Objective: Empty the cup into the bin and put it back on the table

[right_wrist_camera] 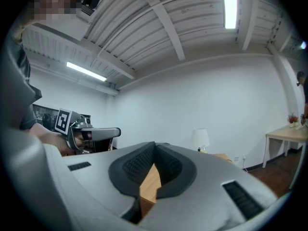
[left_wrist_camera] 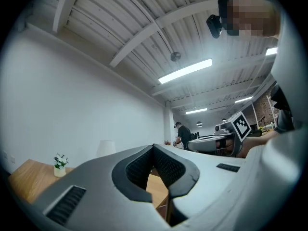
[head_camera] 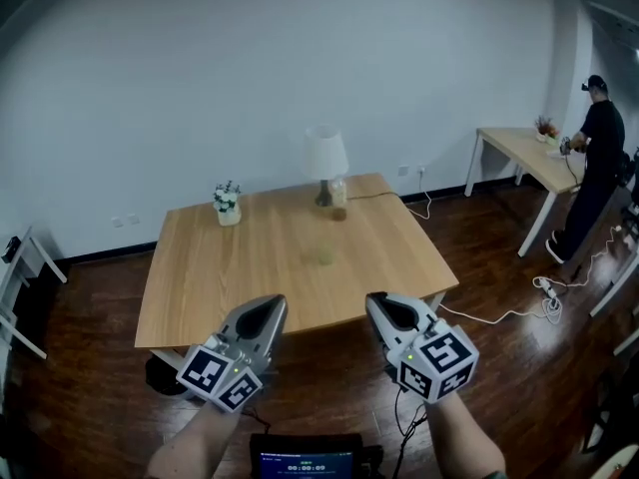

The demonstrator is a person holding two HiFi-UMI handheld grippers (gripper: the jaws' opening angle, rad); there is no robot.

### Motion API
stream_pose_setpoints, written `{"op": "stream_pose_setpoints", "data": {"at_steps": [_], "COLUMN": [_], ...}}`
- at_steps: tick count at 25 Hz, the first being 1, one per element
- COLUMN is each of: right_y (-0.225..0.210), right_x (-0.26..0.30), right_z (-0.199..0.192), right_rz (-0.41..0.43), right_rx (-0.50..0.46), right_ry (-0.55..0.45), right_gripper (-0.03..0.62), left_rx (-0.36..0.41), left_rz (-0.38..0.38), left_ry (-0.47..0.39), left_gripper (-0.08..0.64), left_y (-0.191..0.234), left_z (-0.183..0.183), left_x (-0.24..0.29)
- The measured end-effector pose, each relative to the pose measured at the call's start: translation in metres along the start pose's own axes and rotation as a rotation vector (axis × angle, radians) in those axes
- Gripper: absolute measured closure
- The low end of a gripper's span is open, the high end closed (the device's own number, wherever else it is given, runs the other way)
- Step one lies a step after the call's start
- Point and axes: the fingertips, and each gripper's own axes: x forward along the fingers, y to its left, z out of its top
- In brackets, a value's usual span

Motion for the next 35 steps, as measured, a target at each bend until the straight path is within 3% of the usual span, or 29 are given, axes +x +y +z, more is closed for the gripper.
{"op": "stream_pose_setpoints", "data": {"at_steps": [9, 35], "right_y": [-0.039, -0.144], "right_x": [0.022, 0.221], "right_z": [0.002, -0.016], "right_rz": [-0.019, -0.081], "right_rx": [0.030, 0.048], "right_ry": [-0.019, 0.054], "right_gripper": [0.589, 0.589], "left_rx": [-0.006, -0.103], "left_rz": [-0.024, -0.068], "left_ry": [-0.005, 0.010], "left_gripper": [0.560, 0.560], "left_y": [0.017, 0.204], "left_z": [-0.009, -0.060], "left_x": [0.034, 0.146]}}
